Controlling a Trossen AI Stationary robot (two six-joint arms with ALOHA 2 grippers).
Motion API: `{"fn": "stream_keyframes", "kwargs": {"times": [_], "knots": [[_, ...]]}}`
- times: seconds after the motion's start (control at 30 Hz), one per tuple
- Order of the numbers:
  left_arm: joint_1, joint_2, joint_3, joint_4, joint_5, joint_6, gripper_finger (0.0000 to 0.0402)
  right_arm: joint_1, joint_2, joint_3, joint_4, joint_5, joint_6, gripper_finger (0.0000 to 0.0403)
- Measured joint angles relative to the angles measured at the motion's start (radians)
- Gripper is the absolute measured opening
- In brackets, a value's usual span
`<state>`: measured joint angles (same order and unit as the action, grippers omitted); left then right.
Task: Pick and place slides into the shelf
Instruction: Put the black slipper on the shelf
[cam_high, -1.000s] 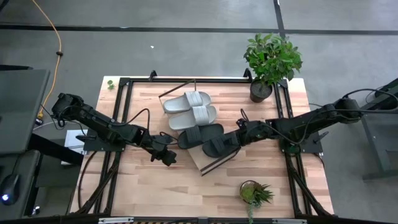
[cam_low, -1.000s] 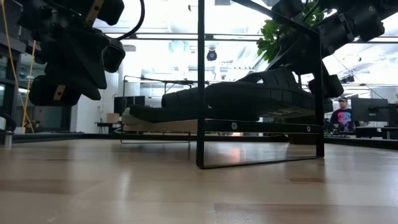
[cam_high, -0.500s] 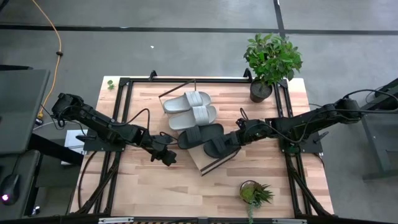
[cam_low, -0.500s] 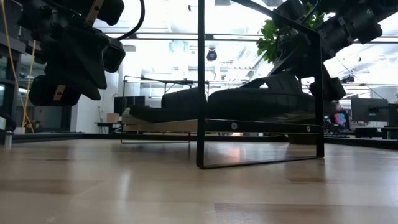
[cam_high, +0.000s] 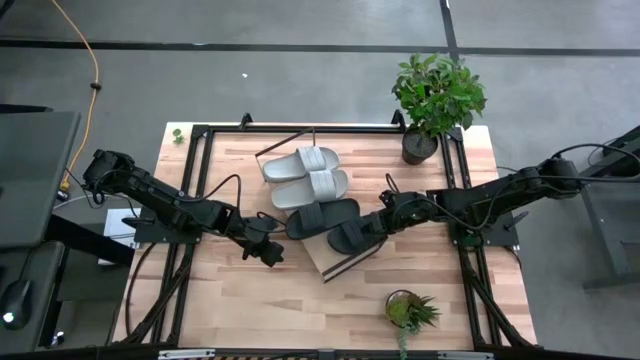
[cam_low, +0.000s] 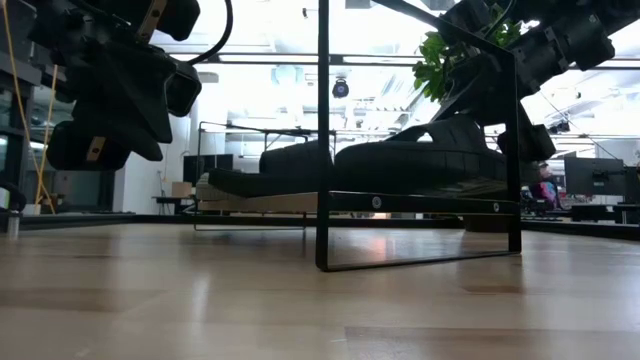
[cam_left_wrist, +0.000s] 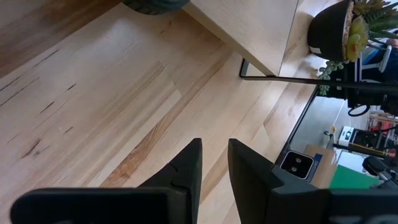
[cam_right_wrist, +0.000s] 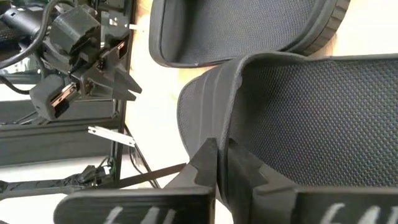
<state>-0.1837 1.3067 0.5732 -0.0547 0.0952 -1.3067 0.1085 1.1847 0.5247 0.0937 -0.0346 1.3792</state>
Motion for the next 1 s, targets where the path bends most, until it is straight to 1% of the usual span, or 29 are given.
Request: {"fn": "stream_keyframes", "kwargs": {"times": [0.13,0.3,0.4,1.0], "knots": [[0.000,0.000,0.000,0.000,-0.002,0.000,0.0067,0.000,0.000,0.000,0.000,0.011,0.000,0.0022],[0.000,0.000,0.000,0.000,-0.003,0.000,0.0067,-0.005,0.000,0.000,0.000,0.008,0.000,0.0051],[0.000,0.000,0.000,0.000,-0.003,0.000,0.0067,-0.005,0.000,0.000,0.000,-0.002,0.002,0.0062],[0.000,0.000,0.000,0.000,-0.003,0.000,0.0067,-0.005,0.000,0.000,0.000,0.006,0.000,0.0064]]}}
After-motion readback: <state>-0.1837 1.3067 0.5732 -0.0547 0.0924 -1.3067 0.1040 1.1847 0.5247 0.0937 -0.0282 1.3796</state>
